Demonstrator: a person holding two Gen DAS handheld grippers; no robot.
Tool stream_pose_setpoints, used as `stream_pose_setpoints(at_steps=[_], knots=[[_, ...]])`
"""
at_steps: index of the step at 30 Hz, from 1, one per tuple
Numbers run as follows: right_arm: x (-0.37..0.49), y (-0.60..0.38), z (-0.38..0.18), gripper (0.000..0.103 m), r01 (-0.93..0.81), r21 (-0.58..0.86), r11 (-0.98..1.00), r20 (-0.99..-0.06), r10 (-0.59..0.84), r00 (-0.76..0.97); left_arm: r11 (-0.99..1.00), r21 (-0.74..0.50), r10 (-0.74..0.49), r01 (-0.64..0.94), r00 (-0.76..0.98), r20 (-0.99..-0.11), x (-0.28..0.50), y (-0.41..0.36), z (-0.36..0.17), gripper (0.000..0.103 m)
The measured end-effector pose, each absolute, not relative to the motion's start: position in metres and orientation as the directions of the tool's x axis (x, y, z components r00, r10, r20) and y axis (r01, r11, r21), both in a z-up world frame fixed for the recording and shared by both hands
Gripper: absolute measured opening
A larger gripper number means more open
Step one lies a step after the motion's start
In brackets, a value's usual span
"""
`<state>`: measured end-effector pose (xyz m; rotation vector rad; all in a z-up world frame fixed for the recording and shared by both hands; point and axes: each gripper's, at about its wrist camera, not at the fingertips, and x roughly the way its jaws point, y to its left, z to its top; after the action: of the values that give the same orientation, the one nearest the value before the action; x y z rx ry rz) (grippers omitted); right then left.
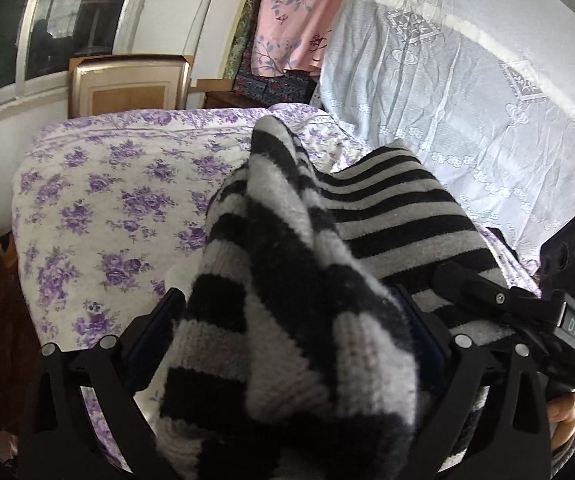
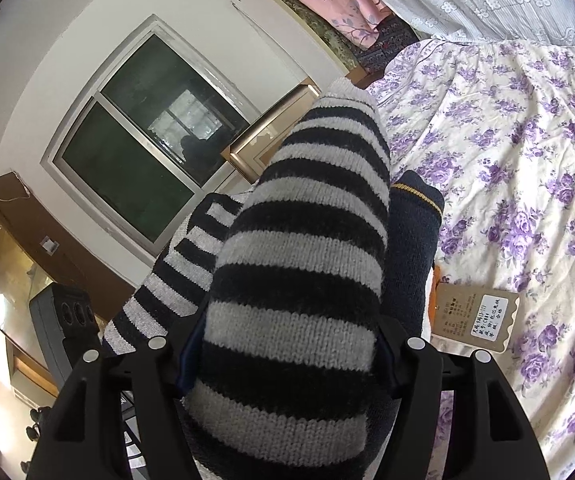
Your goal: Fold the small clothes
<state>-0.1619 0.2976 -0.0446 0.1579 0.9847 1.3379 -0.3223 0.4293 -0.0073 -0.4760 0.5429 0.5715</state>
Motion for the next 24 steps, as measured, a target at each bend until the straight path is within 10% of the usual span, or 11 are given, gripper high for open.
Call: stream_pose_setpoints(at_steps=[24], knots=[[-0.200,0.194,-0.009,0.080,-0.850,0.408,0.334,-0.448,0.884,0.133,0.621,0.022,0.668,-0.784,0.514,-0.538,-0.359,0.344,0.043,0.098]])
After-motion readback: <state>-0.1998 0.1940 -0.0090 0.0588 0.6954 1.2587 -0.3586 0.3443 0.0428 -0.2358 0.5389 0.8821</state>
